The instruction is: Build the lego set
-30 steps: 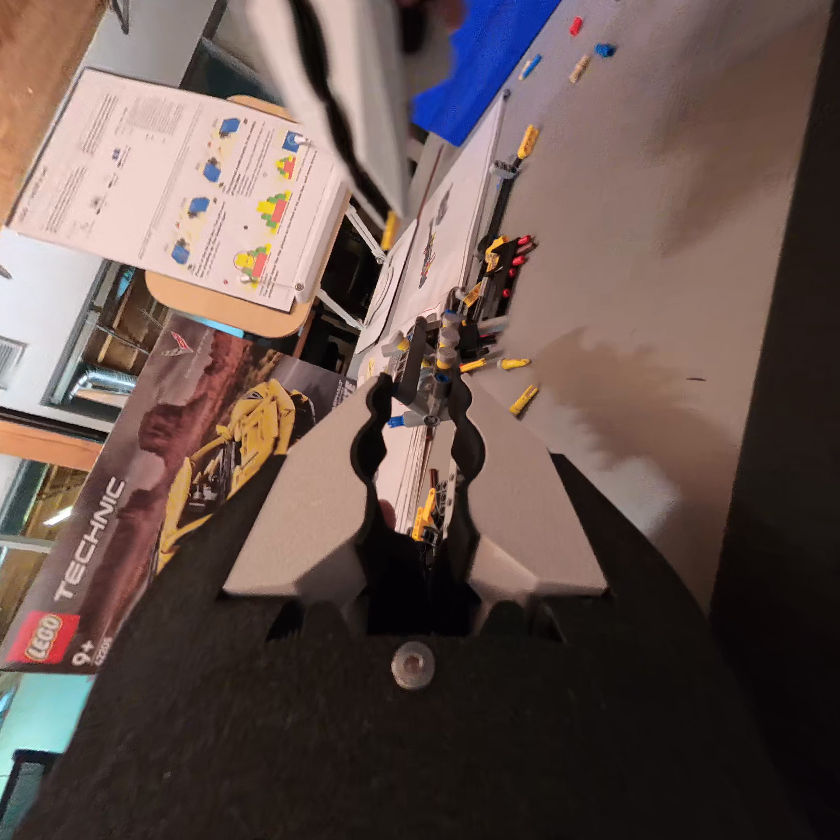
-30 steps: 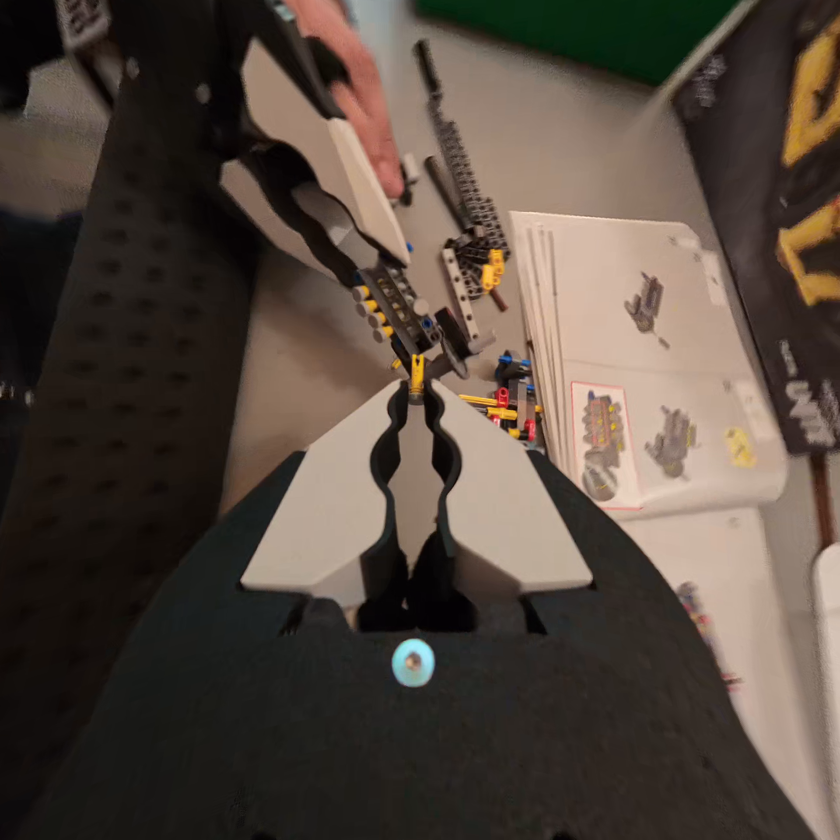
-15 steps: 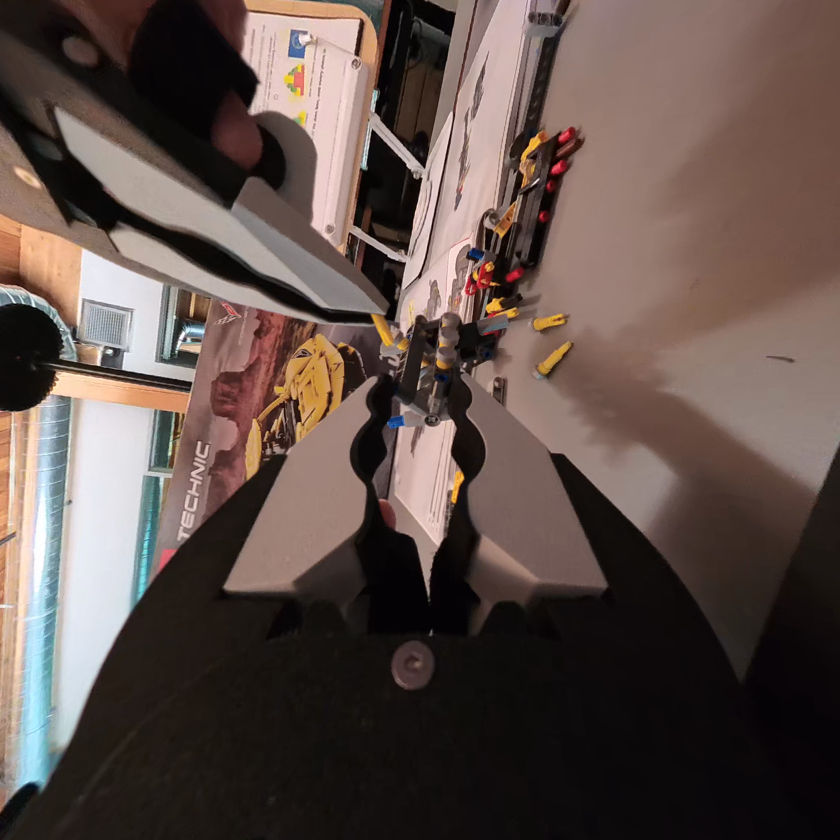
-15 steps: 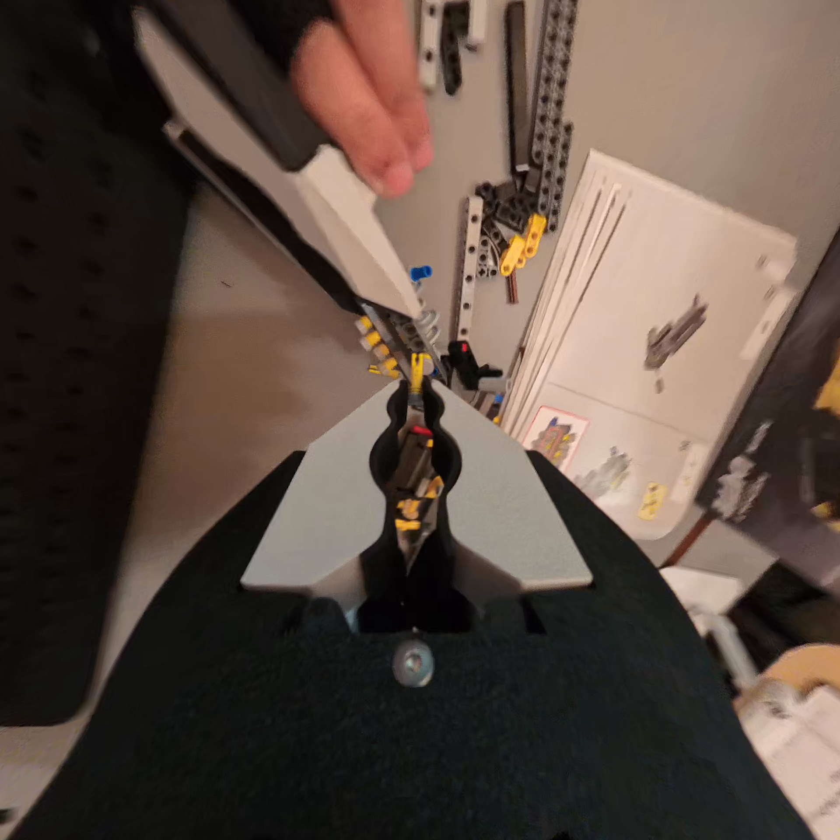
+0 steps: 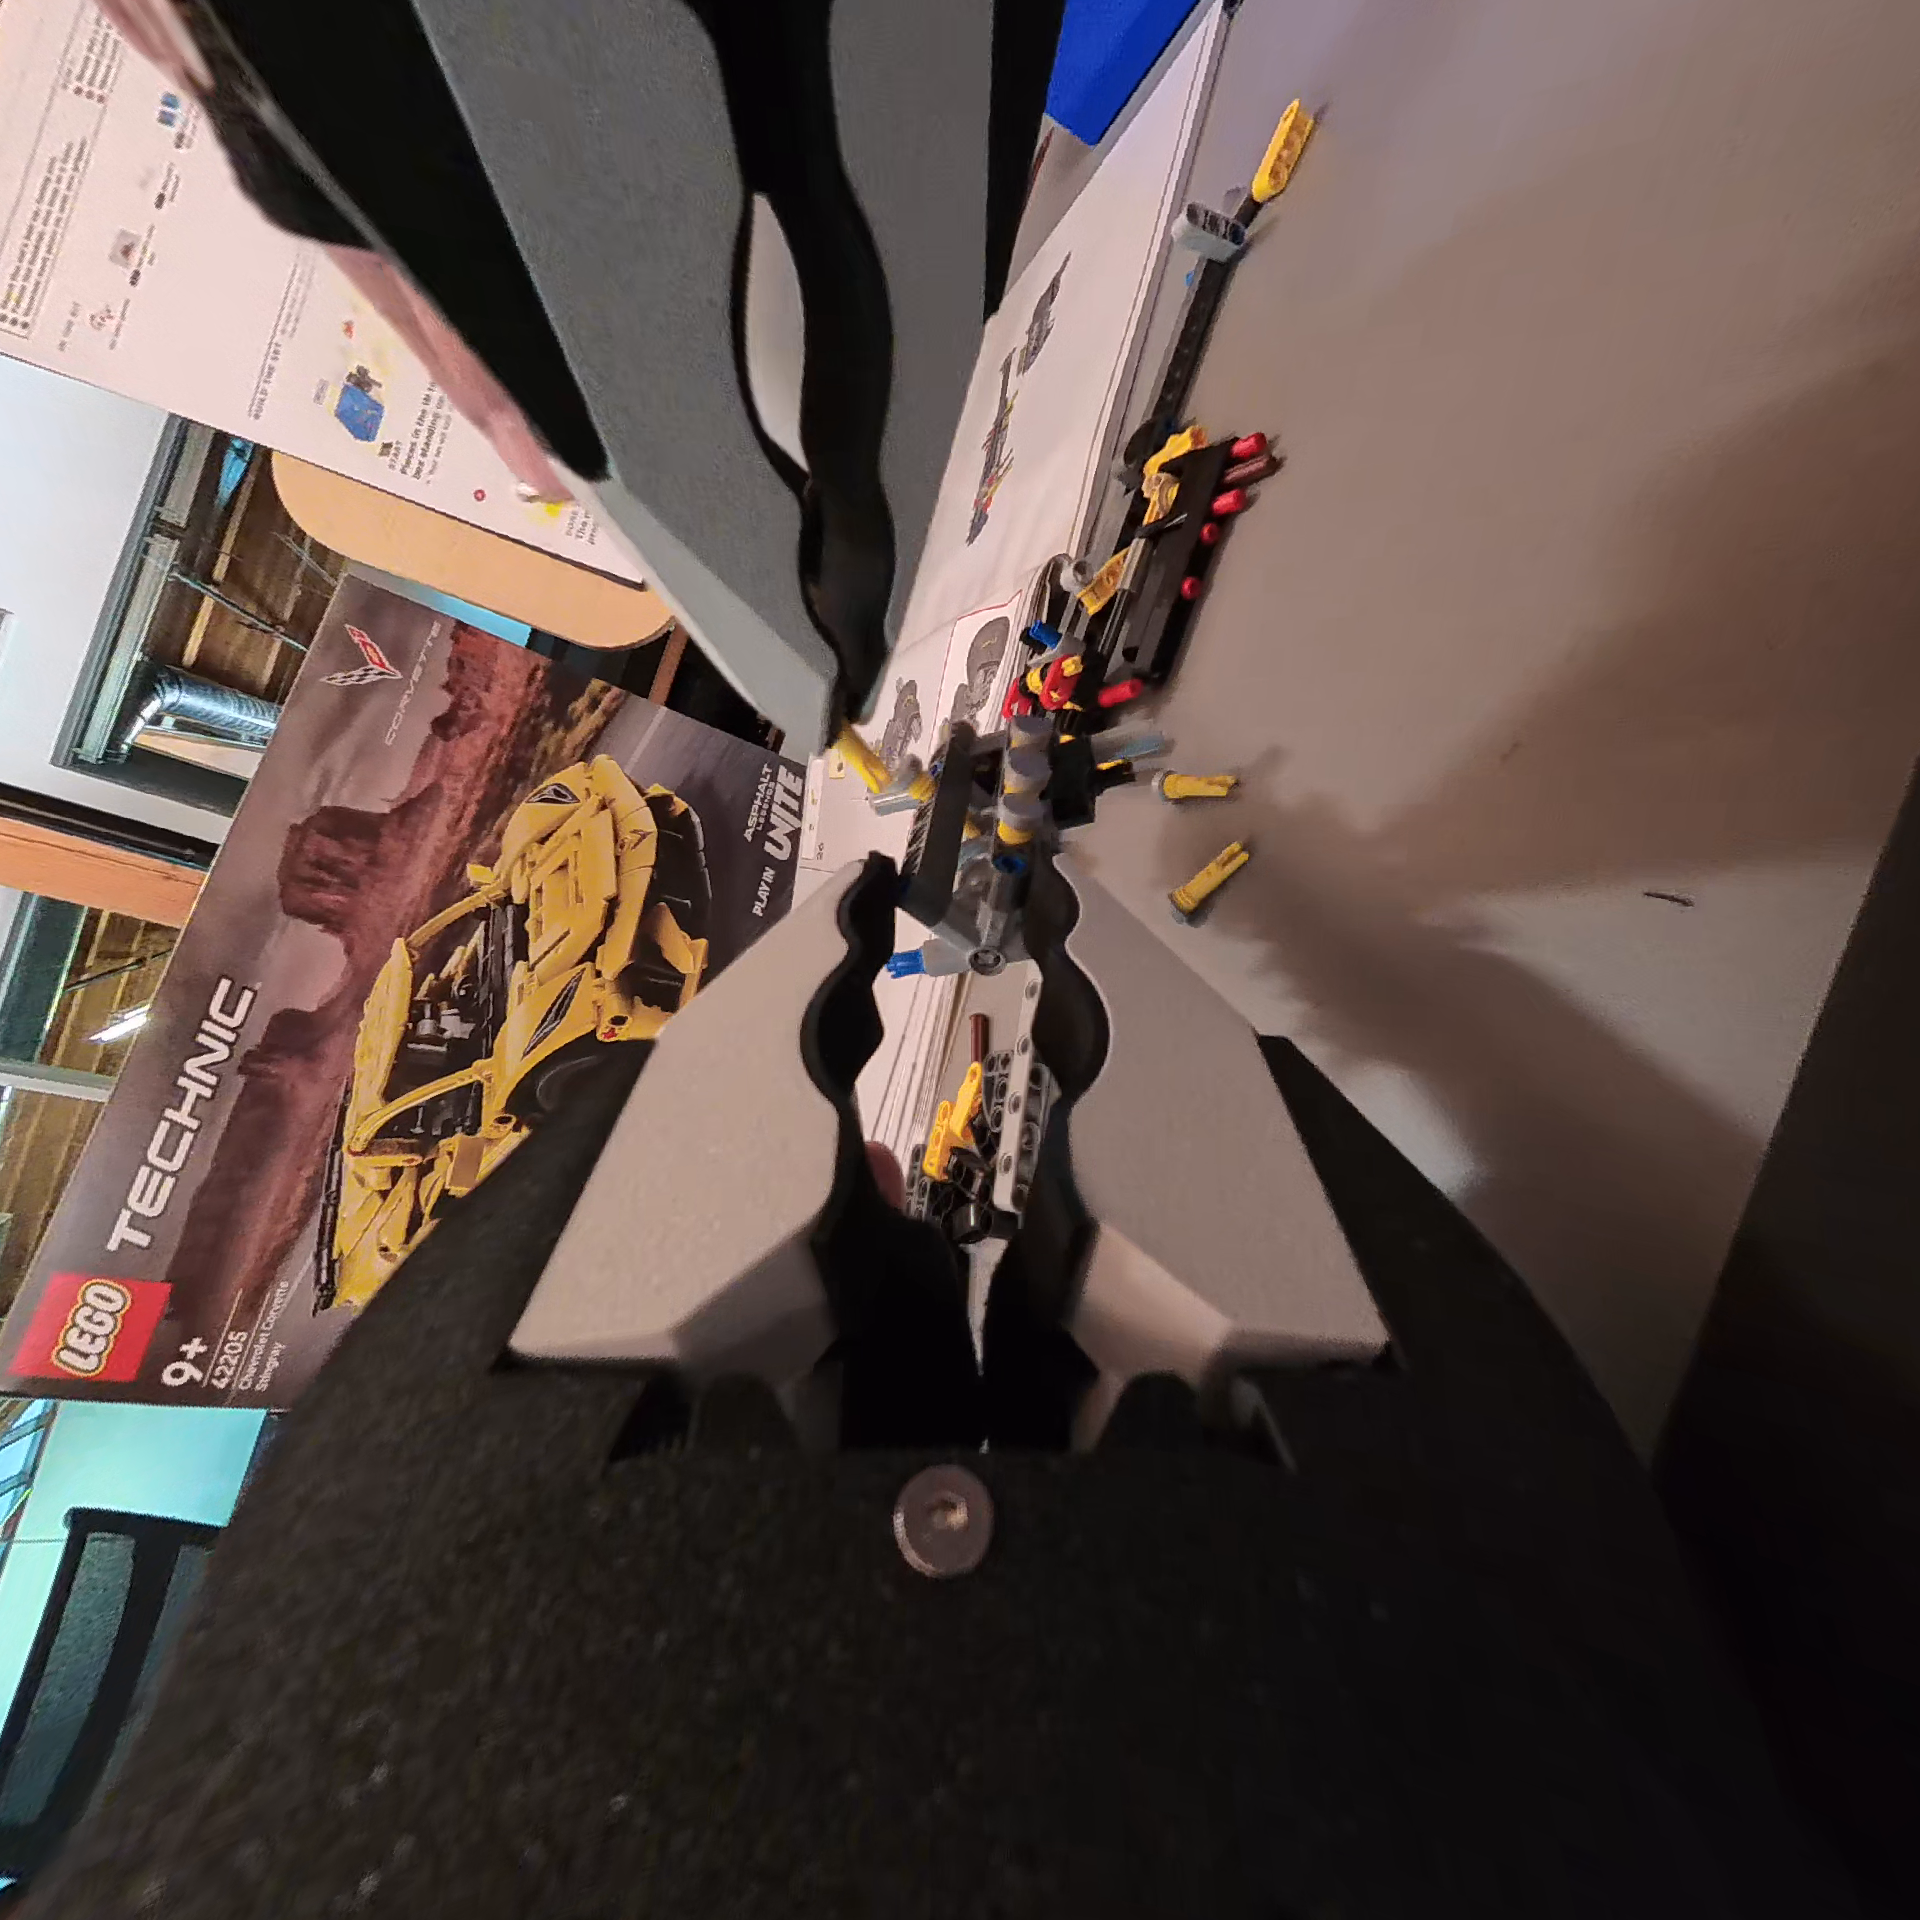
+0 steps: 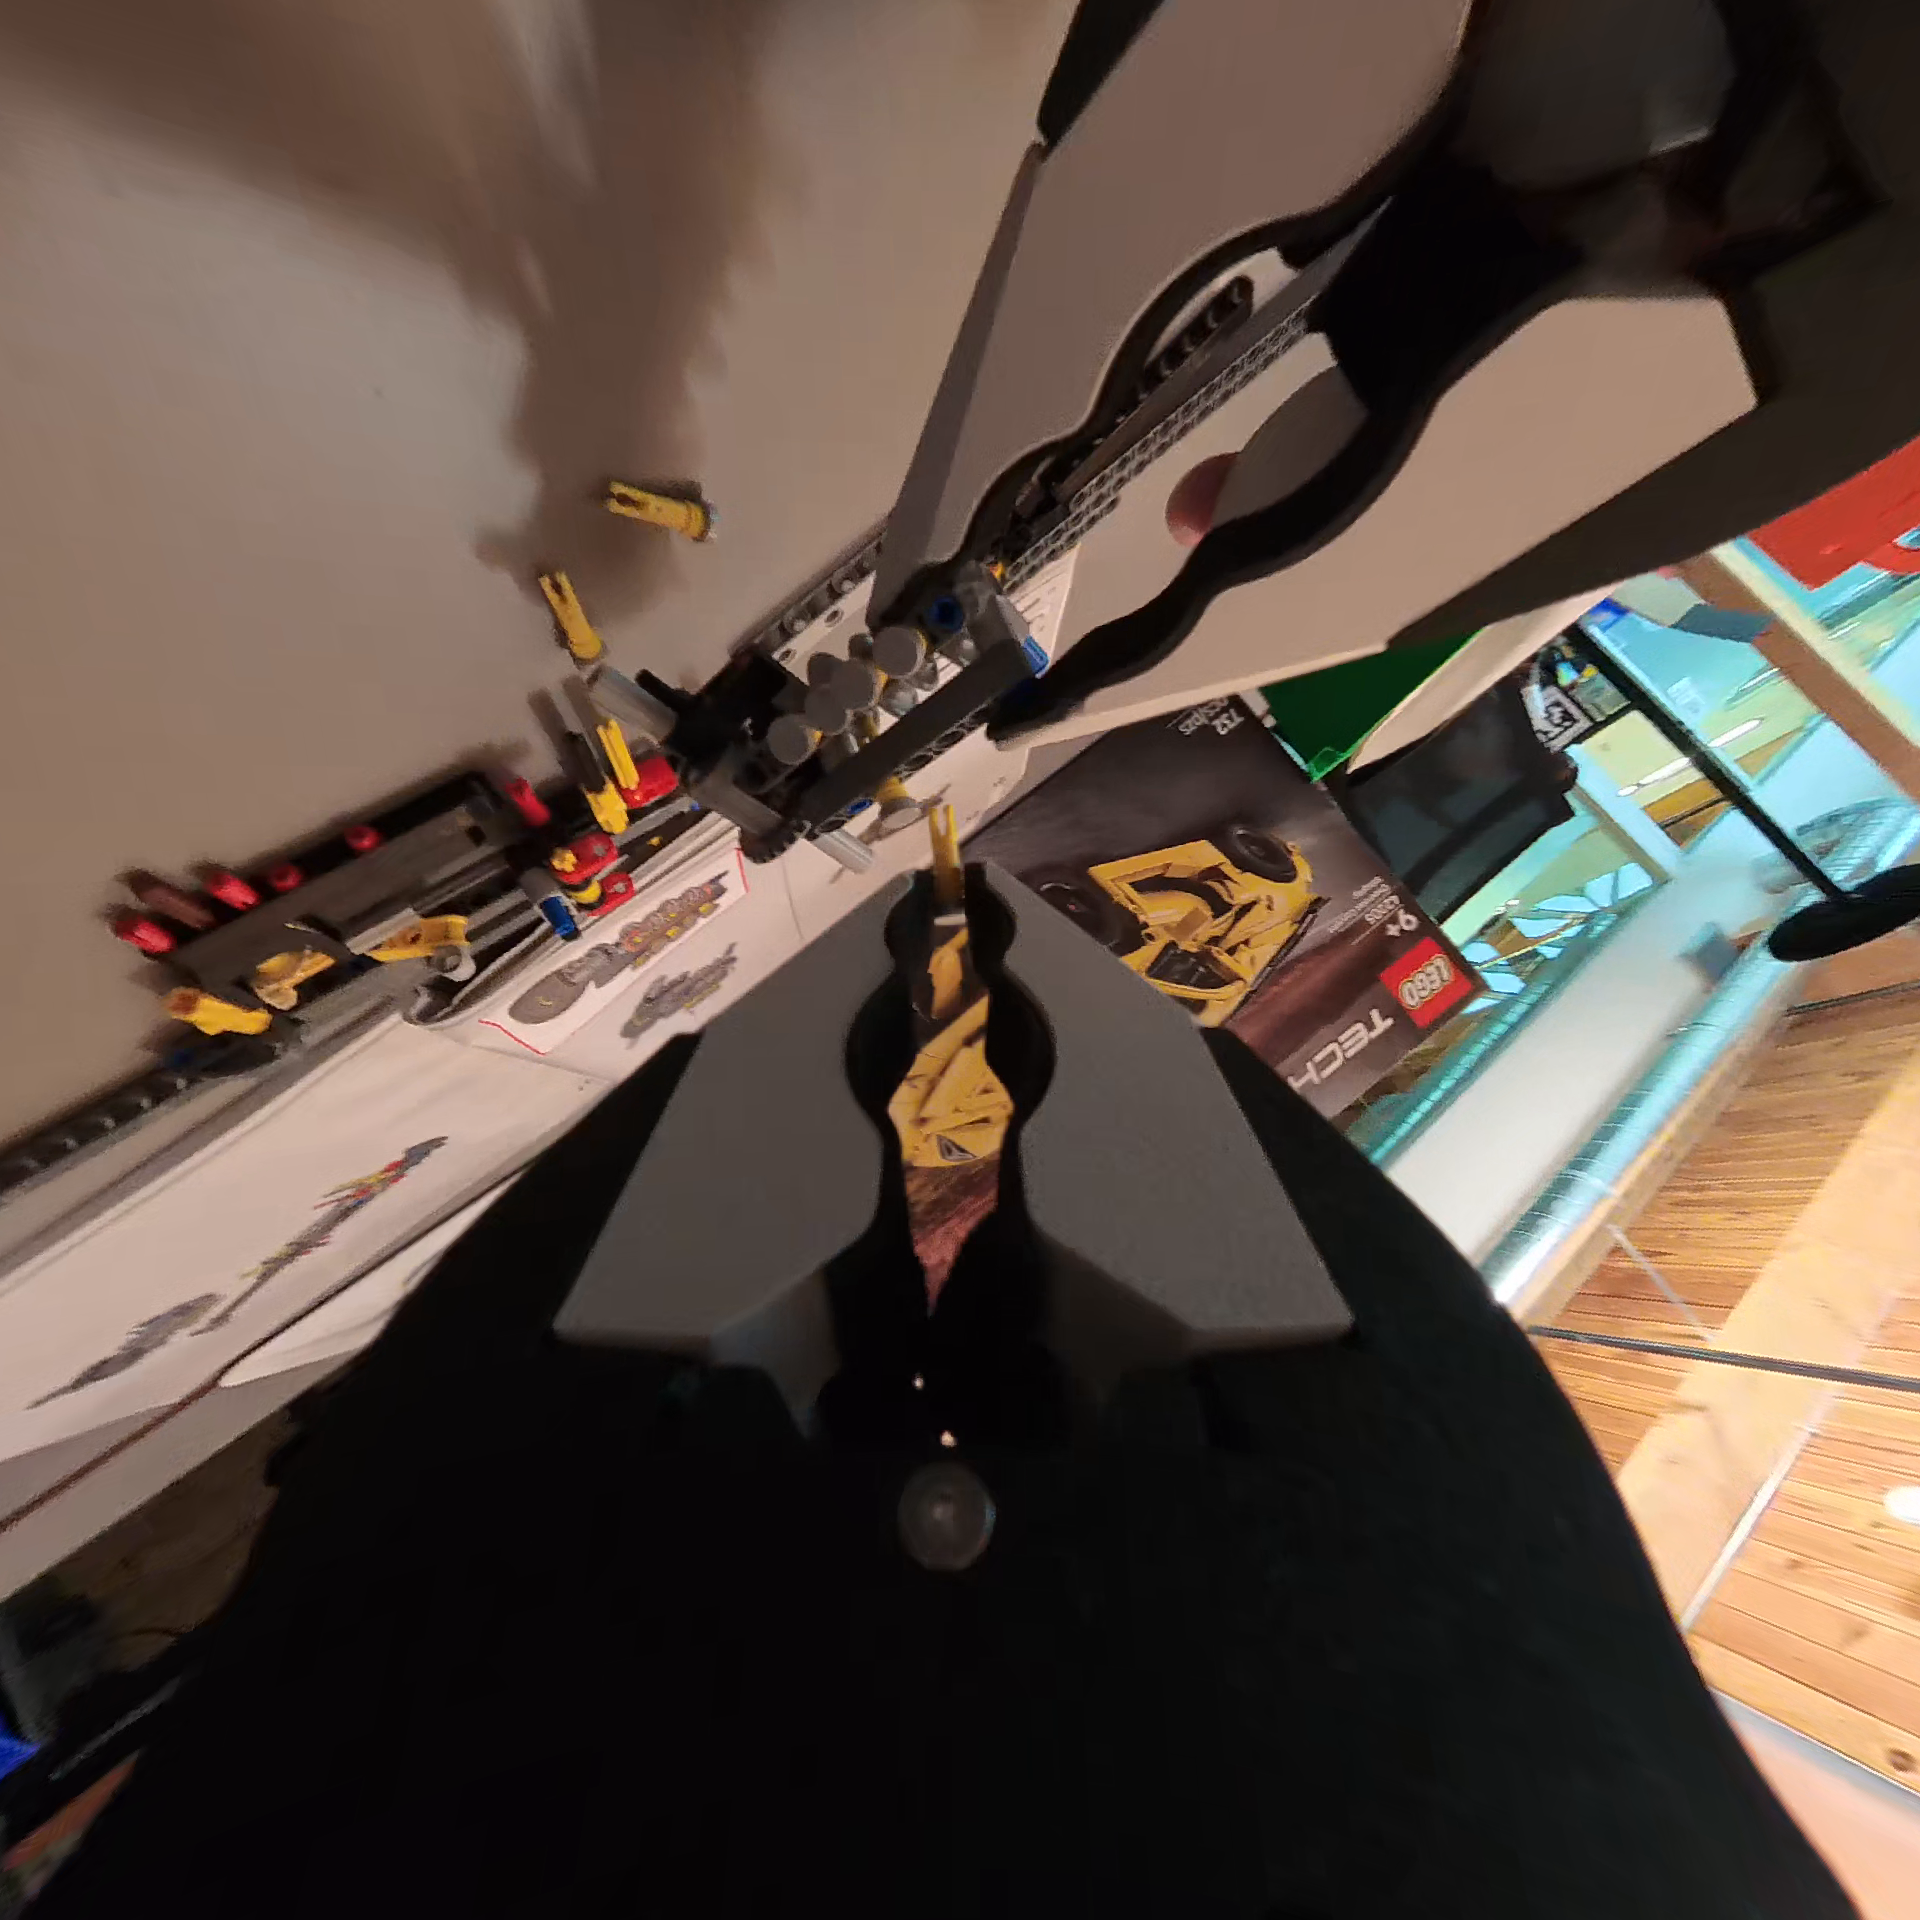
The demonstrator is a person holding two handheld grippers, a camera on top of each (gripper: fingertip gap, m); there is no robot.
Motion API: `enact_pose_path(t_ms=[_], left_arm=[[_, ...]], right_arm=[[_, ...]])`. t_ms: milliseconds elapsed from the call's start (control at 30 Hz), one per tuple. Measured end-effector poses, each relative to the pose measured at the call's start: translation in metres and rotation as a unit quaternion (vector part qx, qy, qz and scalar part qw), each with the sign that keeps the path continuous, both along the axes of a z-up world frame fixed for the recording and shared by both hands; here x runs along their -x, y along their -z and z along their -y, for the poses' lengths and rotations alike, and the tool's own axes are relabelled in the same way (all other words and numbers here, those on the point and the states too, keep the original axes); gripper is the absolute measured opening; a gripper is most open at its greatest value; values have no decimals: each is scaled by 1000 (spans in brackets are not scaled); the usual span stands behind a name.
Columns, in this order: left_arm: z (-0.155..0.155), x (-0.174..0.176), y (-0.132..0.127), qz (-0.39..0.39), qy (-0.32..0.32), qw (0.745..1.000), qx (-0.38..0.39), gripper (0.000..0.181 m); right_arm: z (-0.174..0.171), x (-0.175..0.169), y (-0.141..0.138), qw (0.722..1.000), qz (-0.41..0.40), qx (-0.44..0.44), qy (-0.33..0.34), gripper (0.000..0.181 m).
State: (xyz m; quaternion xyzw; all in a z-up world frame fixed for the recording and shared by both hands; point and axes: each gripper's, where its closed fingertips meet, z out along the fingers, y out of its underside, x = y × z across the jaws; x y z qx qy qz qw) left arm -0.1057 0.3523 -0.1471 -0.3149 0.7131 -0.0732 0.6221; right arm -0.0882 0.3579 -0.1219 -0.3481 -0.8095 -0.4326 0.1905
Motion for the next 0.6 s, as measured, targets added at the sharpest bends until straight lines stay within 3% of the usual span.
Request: enact_pose_path(t_ms=[400, 600], left_arm=[[1, 0, 0, 0, 6, 1000, 24, 23], [6, 2, -4, 7, 31, 995, 94, 23]], right_arm=[[-2, 5, 10, 996, 70, 4, -47, 5], [2, 9, 7, 990, 93, -7, -104, 5]])
